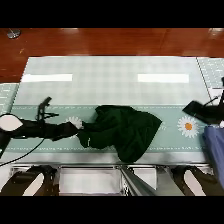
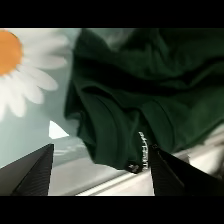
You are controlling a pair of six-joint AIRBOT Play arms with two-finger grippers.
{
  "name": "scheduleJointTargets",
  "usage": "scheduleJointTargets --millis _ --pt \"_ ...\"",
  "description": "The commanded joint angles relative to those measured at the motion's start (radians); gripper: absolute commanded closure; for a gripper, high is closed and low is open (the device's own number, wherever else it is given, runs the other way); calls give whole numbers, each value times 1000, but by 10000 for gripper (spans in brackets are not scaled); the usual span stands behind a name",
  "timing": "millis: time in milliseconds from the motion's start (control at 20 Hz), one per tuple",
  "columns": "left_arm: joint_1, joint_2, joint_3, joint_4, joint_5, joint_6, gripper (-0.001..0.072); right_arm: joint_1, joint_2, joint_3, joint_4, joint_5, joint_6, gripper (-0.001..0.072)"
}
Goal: Fold the shirts.
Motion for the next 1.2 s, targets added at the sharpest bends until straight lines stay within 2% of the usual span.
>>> scheduleJointTargets --millis 0,100,300,400,450,500,550,600,900,1150 --pt "-19 -149 -51 -182 -28 145 5 -71 111 -229 171 -41 -97 92" --pt "-72 -233 -51 -210 -15 183 5 -71 114 -269 188 -42 -113 92" --pt "-214 -336 -50 -490 89 369 5 -65 113 -316 211 -33 -121 94" --pt "-284 -366 -47 -530 179 375 11 -11 113 -345 218 -24 -111 95" --pt "-304 -379 -44 -530 193 375 75 27 113 -358 248 -11 -96 94" --pt "-313 -394 -37 -531 187 377 430 63 113 -368 271 -8 -95 94" --pt "-319 -402 -31 -533 187 403 676 102 113 -372 272 -9 -77 95" --pt "-318 -403 -24 -533 187 431 683 132 112 -372 273 -10 -64 95" --pt "-301 -402 32 -531 195 435 683 259 78 -372 262 -19 -29 95" --pt "-301 -403 33 -533 196 434 683 387 -71 -371 377 -212 -10 95"
